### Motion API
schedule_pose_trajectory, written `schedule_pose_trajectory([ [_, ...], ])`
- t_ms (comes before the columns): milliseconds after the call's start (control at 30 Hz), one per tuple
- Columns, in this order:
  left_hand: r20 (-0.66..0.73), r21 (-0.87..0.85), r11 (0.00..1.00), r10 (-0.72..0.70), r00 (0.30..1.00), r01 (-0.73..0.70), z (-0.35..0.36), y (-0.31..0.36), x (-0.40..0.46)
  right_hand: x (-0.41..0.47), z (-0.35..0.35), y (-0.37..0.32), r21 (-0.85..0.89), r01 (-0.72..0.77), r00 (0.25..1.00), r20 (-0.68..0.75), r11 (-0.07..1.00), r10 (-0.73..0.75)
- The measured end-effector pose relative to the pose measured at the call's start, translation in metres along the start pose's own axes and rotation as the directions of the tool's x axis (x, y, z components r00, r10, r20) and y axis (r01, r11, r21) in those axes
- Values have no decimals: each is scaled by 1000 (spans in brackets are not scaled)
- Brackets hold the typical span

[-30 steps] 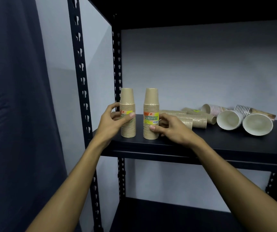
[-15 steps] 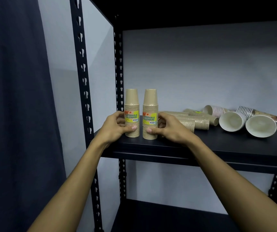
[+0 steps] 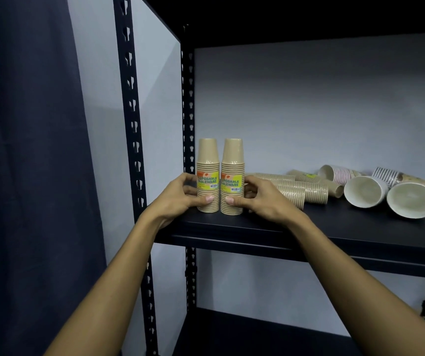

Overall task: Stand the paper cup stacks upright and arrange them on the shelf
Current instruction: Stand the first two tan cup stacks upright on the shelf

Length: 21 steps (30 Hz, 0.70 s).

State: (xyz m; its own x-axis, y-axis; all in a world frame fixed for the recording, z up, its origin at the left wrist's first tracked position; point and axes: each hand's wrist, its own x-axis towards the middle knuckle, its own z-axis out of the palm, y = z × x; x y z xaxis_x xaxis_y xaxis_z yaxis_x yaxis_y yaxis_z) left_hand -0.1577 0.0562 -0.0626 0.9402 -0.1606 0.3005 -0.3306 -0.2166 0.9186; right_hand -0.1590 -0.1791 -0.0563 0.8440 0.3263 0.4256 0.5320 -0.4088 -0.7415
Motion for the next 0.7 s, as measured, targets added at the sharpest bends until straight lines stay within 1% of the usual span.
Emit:
schedule_pose_trajectory([
  [67, 4, -35, 999, -14, 1000, 14, -2, -2, 1, 1, 0, 1, 0, 3, 1000, -3, 1000, -3],
  [133, 9, -21, 1000, -16, 1000, 16, -2, -2, 2, 2, -1, 4, -21, 3, 1000, -8, 1000, -3],
  [267, -2, -9, 1000, -5, 1000, 5, 0, -3, 2, 2, -1, 3, -1, 1, 1000, 22, 1000, -1],
  [433, -13, 15, 1000, 15, 1000, -15, 2, -4, 3, 4, 0, 5, -22, -9, 1000, 11, 1000, 10],
  [700, -51, 83, 995, 50, 997, -46, 2, -7, 6, 6, 2, 7, 22, -35, 999, 15, 999, 35],
])
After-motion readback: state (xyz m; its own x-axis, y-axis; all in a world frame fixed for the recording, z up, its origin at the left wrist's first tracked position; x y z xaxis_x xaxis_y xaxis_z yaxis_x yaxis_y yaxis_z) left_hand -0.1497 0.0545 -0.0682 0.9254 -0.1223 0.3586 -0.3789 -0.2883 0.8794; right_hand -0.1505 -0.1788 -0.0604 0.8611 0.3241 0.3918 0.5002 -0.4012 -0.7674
